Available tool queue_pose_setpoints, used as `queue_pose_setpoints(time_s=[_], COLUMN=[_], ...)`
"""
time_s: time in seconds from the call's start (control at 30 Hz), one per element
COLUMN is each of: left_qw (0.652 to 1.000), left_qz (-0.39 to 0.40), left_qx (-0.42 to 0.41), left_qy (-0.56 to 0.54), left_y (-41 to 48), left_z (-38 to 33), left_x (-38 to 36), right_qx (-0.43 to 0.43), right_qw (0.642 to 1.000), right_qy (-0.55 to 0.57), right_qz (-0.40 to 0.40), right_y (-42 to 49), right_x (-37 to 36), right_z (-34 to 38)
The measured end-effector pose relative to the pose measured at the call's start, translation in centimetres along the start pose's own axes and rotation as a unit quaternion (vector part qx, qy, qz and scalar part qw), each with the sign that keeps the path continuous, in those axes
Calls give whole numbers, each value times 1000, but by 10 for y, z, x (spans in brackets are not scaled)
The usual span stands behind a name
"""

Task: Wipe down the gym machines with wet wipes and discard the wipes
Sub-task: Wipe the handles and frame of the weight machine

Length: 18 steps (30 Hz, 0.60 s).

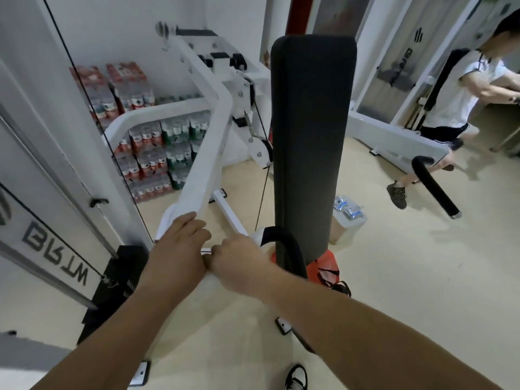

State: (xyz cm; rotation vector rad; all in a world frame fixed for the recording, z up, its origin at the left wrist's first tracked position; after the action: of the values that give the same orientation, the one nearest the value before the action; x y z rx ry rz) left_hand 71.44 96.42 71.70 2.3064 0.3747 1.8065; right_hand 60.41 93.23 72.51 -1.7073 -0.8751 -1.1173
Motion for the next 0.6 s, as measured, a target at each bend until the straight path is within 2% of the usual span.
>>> queue_pose_setpoints(time_s=[0.1, 0.17, 0.23, 0.33, 0.4, 0.47, 0.53, 0.6], left_qw=[1000, 1000, 1000, 999, 999, 1000, 999, 999], left_qz=[-11, -14, -12, -9, -10, 3, 19, 31], left_qx=[0, -1, 3, 15, 20, 22, 26, 34], left_qy=[-21, -26, -24, -27, -29, -20, -5, -1], left_y=[0, 1, 1, 0, 0, -1, 1, 1], left_z=[1, 0, -3, -4, -4, -6, -6, -4], left_x=[1, 2, 4, 8, 9, 9, 8, 6], right_qx=[-107, -228, -293, -342, -364, -344, -351, -381], right_qw=[992, 959, 929, 911, 895, 888, 858, 821], right_qy=[50, 158, 223, 196, 239, 306, 375, 425], right_qz=[34, 58, 20, -121, -97, -24, 12, 7], right_y=[-5, -21, -30, -42, -56, -65, -67, -66], right_x=[-2, -6, -15, -25, -42, -48, -61, -69], right_z=[-64, -103, -104, -85, -93, -105, -111, -101])
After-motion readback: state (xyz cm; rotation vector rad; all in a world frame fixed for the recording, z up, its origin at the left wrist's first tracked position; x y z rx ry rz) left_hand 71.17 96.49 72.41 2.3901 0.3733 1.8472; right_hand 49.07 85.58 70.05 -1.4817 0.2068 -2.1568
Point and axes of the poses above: each hand's wrist, its own y-axis towards the middle knuckle, its own x-axis out of the back of the hand, z = x × y, the point moved 5 cm from there along y, towards the middle knuckle, and after that the axes turned 1 degree about y, right-handed, at the moved point
